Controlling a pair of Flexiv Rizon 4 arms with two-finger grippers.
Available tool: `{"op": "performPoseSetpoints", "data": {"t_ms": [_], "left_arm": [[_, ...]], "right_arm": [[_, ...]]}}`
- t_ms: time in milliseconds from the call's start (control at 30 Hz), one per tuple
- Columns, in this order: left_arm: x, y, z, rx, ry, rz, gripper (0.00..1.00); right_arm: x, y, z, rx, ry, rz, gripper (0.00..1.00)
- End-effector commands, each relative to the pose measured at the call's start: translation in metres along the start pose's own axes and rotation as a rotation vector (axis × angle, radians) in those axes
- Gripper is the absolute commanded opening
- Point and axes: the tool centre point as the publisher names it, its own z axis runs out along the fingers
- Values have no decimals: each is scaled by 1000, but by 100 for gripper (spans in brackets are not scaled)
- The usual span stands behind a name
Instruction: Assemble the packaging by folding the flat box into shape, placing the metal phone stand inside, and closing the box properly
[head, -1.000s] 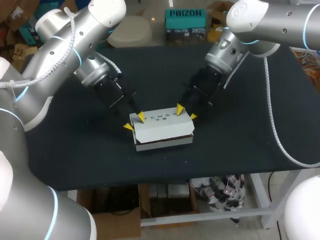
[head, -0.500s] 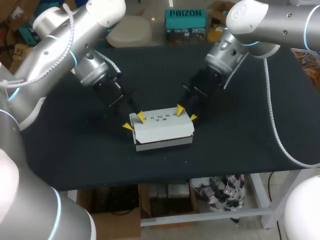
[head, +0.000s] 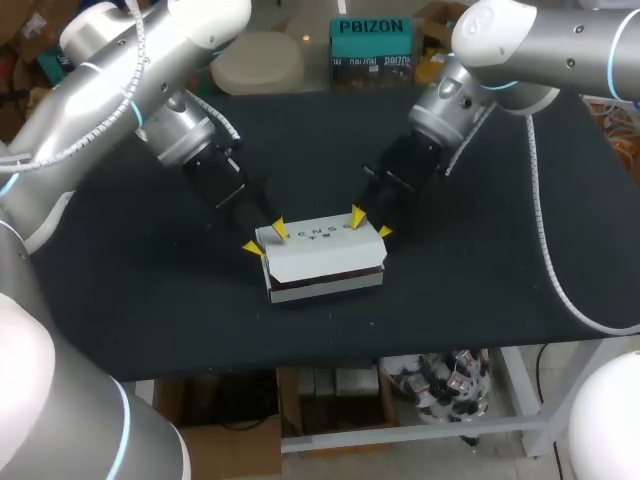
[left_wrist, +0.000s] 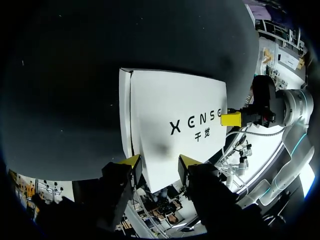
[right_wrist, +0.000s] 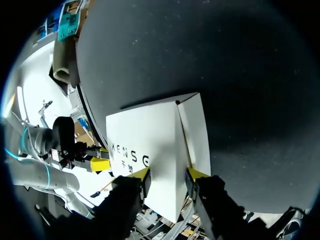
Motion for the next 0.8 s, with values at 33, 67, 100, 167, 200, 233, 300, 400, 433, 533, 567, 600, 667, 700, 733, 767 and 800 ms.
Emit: {"op": "performPoseSetpoints", "data": {"t_ms": [33,67,100,167,200,233,300,400,433,533,567,600,667,700,733,767,800], "left_arm": [[1,4,0,23,-1,0,50],[1,4,0,24,-2,1,50],[1,4,-1,25,-2,1,50],[1,4,-1,27,-2,2,50],[1,4,-2,28,-3,1,49],[0,4,-2,29,-3,2,49],[0,5,-3,32,-4,2,49],[-1,5,-5,36,-4,1,49],[-1,6,-5,37,-4,1,49],[-1,6,-7,44,-6,0,49],[-1,7,-8,47,-7,0,49],[-1,7,-9,53,-9,1,50],[-2,9,-14,70,-10,12,50],[-1,10,-17,81,-14,23,51],[-1,11,-20,91,-18,31,52],[1,12,-24,101,-26,50,53],[3,13,-27,106,-31,81,54]], "right_arm": [[1,0,0,-1,2,4,47],[1,0,0,-1,2,5,47],[1,1,0,0,3,6,47],[0,1,0,1,4,9,47],[0,2,0,1,4,10,47],[0,2,0,1,4,11,47],[1,2,0,1,5,13,47],[1,3,0,1,5,14,47],[1,3,0,1,5,14,47],[1,3,0,1,5,14,47],[1,3,0,1,5,14,47],[1,3,0,1,5,14,47],[1,3,0,1,5,14,47],[1,3,0,1,5,14,47],[1,3,0,1,5,14,47],[1,3,0,1,5,14,48],[1,3,0,1,5,14,48]]}}
